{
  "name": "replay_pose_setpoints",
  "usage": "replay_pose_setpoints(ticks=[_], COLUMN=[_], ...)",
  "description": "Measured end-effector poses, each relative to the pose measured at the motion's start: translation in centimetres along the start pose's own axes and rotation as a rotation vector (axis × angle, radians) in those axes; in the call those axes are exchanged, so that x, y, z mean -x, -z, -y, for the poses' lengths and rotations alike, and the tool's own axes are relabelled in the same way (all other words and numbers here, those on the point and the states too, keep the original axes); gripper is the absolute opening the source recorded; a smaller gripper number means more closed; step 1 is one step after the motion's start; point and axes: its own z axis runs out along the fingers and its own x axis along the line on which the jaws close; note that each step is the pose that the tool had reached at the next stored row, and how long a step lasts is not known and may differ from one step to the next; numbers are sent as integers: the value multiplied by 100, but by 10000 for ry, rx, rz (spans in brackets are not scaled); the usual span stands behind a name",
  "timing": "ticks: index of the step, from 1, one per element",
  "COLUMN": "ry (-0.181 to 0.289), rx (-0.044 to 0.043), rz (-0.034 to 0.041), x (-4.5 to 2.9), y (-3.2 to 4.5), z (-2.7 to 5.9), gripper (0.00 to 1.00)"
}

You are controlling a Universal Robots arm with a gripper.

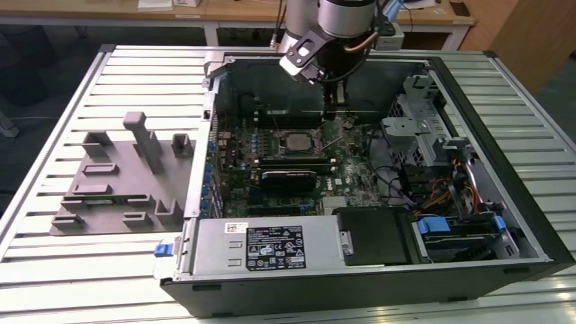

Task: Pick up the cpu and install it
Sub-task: 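Close the cpu cover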

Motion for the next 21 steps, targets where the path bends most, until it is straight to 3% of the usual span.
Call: replay_pose_setpoints(ticks=[12, 21], ry=[0, 0], rx=[-2, -3], rz=[0, 2], x=[-7, -9], y=[-12, -21], z=[-279, -397], gripper=[11, 11])
